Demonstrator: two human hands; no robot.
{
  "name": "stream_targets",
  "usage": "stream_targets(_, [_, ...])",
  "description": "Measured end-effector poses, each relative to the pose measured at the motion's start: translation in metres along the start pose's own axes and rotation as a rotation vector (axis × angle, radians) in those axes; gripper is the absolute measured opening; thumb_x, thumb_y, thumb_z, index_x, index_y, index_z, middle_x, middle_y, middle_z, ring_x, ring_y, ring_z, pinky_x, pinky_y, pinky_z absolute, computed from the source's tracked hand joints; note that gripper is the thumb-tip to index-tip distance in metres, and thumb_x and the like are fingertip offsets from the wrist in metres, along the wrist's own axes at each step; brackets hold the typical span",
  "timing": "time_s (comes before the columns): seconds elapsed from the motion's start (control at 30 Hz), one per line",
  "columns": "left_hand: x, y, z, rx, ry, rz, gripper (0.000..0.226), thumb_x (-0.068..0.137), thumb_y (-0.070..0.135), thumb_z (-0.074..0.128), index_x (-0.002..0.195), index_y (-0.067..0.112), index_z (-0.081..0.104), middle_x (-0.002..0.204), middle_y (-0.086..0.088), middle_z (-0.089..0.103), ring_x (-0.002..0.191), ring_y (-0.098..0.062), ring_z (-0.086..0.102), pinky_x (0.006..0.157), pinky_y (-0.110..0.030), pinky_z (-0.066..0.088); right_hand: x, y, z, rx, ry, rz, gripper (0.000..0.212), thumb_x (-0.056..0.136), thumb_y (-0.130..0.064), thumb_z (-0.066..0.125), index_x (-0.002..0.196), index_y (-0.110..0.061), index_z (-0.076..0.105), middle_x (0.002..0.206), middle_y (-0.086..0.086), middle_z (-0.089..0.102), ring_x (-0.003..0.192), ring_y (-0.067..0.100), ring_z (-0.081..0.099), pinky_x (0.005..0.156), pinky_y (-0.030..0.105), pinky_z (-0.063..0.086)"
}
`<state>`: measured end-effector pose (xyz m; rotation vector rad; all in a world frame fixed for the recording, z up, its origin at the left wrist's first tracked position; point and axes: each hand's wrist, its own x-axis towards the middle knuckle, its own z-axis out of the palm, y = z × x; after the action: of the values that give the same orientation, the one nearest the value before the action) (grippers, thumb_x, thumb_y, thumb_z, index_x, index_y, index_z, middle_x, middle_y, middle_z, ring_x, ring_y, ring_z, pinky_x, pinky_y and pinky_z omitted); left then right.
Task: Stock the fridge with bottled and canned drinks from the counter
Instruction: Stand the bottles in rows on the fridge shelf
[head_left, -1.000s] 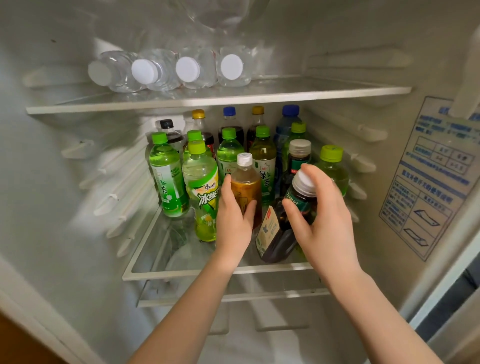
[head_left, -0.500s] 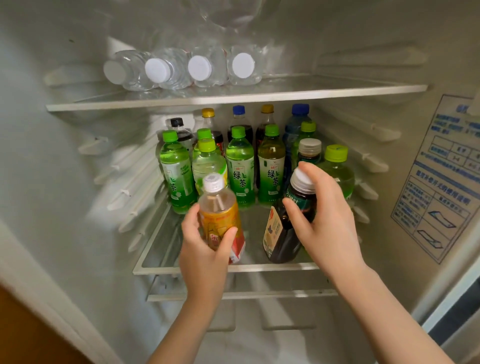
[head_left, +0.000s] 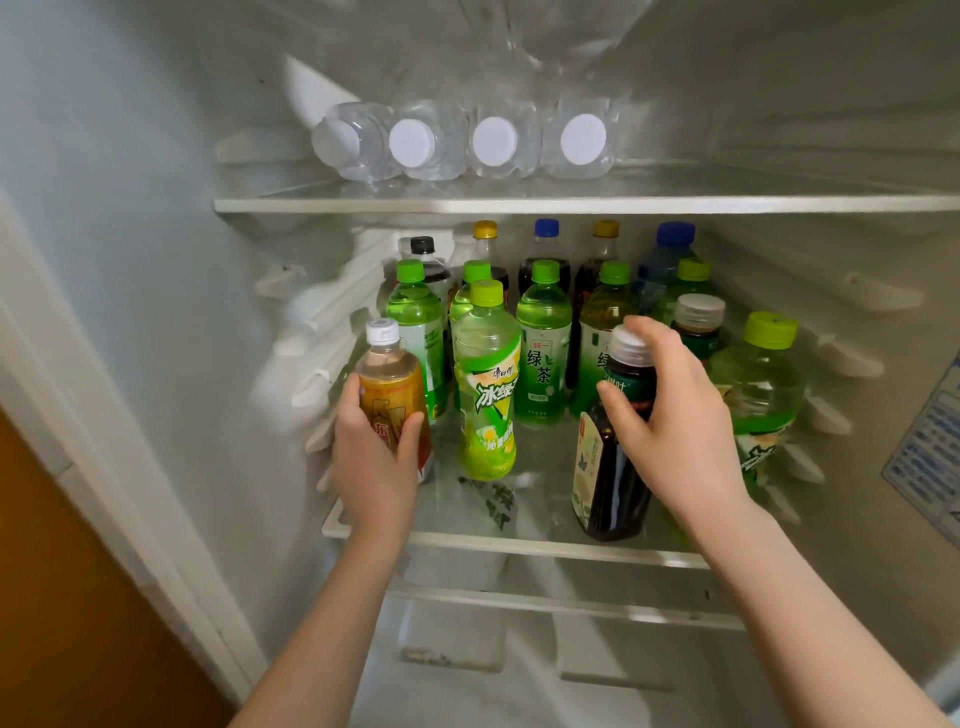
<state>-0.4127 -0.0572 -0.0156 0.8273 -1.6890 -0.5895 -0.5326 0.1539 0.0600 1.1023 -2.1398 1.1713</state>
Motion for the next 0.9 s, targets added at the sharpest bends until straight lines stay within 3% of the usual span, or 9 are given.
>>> stream_targets(0.1, [0.003, -0.002, 0.011, -0.020, 0.016, -0.020, 0.074, 0.081, 0.029, 0.072, 0.143, 0.020, 0.032, 0.137, -0.002, 0.049, 0.124, -0.019, 0.047, 0.095, -0.026, 0.036, -0.001, 0.001, 0.003, 0.004, 0.009, -0.012, 0.054, 0.086, -0.021, 0.065, 0.135, -0.024, 0.040, 0.129, -0.001, 0.052, 0.110, 0.014, 0.051, 0.080, 0.024, 0.039])
stream_targets(0.33, [0.005, -0.005, 0.023, -0.026, 0.048, -0.033, 0.069, 0.082, 0.034, 0.068, 0.140, 0.017, 0.033, 0.134, -0.004, 0.050, 0.121, -0.020, 0.048, 0.093, -0.028, 0.034, 0.000, 0.002, 0.004, 0.004, 0.014, -0.020, 0.055, 0.086, -0.022, 0.065, 0.134, -0.024, 0.039, 0.129, -0.002, 0.052, 0.111, 0.012, 0.050, 0.078, 0.026, 0.041])
stream_targets(0.47, [0.010, -0.007, 0.027, -0.033, 0.028, -0.034, 0.069, 0.084, 0.033, 0.067, 0.142, 0.017, 0.033, 0.135, -0.004, 0.050, 0.122, -0.021, 0.049, 0.097, -0.031, 0.037, 0.000, 0.002, 0.006, 0.003, 0.019, -0.026, 0.054, 0.086, -0.021, 0.065, 0.134, -0.024, 0.039, 0.127, -0.002, 0.052, 0.110, 0.012, 0.051, 0.079, 0.025, 0.041])
stream_targets(0.63, [0.015, -0.004, 0.032, -0.004, 0.018, -0.055, 0.065, 0.084, 0.029, 0.068, 0.139, 0.017, 0.036, 0.133, -0.004, 0.052, 0.119, -0.024, 0.052, 0.095, -0.046, 0.048, 0.001, 0.003, 0.005, 0.010, 0.013, -0.021, 0.055, 0.086, -0.022, 0.066, 0.134, -0.025, 0.039, 0.127, -0.002, 0.052, 0.108, 0.007, 0.047, 0.078, 0.024, 0.041])
stream_targets(0.7, [0.014, -0.002, 0.033, -0.001, 0.036, -0.079, 0.066, 0.084, 0.029, 0.068, 0.140, 0.017, 0.036, 0.134, -0.005, 0.052, 0.120, -0.025, 0.052, 0.095, -0.044, 0.048, 0.000, 0.003, 0.004, 0.008, 0.014, -0.024, 0.055, 0.086, -0.022, 0.066, 0.134, -0.025, 0.039, 0.127, -0.002, 0.052, 0.106, 0.005, 0.045, 0.077, 0.024, 0.040])
stream_targets(0.8, [0.011, -0.003, 0.031, -0.018, 0.020, -0.068, 0.069, 0.087, 0.028, 0.064, 0.145, 0.018, 0.029, 0.140, -0.005, 0.048, 0.124, -0.024, 0.049, 0.097, -0.039, 0.044, 0.001, 0.002, 0.004, -0.002, 0.008, -0.024, 0.056, 0.086, -0.023, 0.066, 0.135, -0.025, 0.039, 0.127, -0.002, 0.052, 0.106, 0.006, 0.046, 0.078, 0.023, 0.040])
stream_targets(0.9, [0.005, -0.006, 0.027, -0.055, -0.067, -0.006, 0.073, 0.093, 0.028, 0.056, 0.151, 0.015, 0.015, 0.151, -0.007, 0.035, 0.136, -0.023, 0.037, 0.110, -0.041, 0.036, 0.001, 0.003, 0.004, -0.001, 0.000, -0.023, 0.057, 0.086, -0.022, 0.066, 0.135, -0.024, 0.039, 0.128, -0.002, 0.052, 0.108, 0.011, 0.050, 0.079, 0.024, 0.041])
